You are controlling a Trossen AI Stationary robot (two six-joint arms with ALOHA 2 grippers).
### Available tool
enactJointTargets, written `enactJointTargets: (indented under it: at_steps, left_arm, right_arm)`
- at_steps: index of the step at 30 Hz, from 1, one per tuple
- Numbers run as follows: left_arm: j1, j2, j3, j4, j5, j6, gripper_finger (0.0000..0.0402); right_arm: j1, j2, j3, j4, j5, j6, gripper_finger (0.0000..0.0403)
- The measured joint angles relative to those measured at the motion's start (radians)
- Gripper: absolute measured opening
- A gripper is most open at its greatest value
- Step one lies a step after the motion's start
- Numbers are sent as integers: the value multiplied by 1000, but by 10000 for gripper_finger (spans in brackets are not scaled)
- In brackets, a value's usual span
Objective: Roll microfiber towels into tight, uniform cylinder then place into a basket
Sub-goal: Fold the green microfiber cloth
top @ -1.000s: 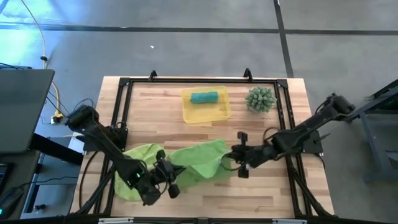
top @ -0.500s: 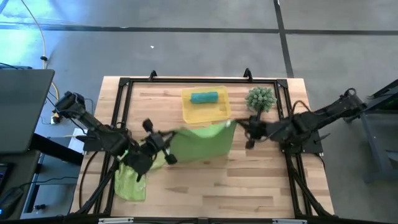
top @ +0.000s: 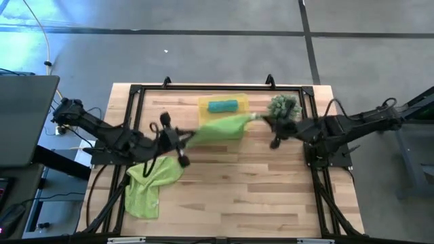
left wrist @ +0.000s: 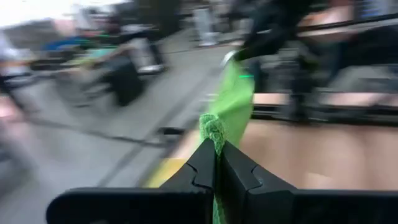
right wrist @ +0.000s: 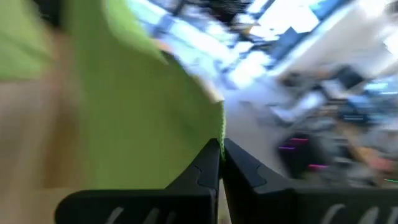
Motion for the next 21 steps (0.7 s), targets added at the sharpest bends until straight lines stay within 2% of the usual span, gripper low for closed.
enactJointTargets:
  at_steps: [4,9,12,16,21]
  left_arm:
    - [-92,77,-47,6,73,-156,0]
    - [-200,256,-66,17,45,-384,0]
    - [-245,367,-67,132,37,-442,0]
    - [-300,448,-58,276,36,-467,0]
    - [-367,484,-41,296,36,-574,0]
  right_arm:
    - [122,45,0,-129,-131,277,0]
    - [273,193,0,-175,-196,557,0]
    - [345,298,0,-149,-201,667,0]
    - [395,399,0,-77,-260,785,0]
    - [432,466,0,-22,-297,868,0]
